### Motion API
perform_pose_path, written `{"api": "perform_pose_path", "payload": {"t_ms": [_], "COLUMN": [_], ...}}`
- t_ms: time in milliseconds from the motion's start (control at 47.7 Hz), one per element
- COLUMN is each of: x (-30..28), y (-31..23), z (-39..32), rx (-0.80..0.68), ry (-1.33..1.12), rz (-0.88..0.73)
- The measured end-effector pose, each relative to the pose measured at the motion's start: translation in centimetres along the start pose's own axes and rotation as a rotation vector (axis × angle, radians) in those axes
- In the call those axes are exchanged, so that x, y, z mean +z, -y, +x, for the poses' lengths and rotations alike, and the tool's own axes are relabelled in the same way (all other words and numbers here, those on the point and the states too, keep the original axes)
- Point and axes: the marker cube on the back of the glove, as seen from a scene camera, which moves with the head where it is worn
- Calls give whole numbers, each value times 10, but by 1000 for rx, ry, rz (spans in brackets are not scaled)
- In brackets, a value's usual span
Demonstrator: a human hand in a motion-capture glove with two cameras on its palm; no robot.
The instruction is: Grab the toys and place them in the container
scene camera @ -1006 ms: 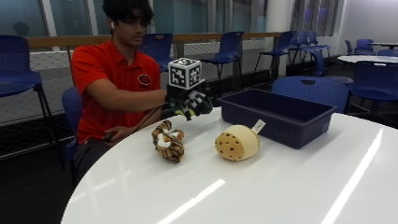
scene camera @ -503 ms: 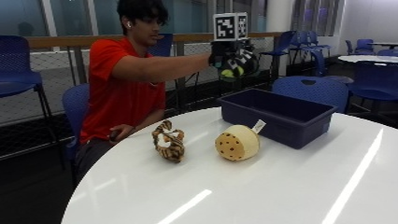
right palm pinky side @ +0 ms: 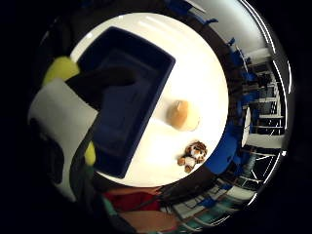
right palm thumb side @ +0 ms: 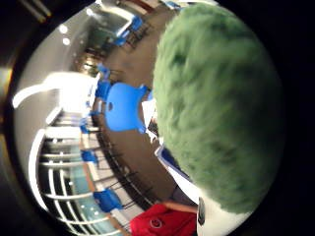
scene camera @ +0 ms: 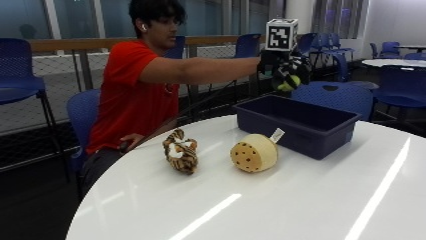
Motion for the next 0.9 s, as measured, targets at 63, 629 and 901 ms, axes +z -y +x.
{"api": "perform_pose_path", "payload": {"t_ms": [63,629,901], "x": [8,7,37], "y": [1,-132,-200], "z": [5,145,265], "rx": [28,-86,178], "ry": [12,-67,-26], "rz": [-58,31,10]}}
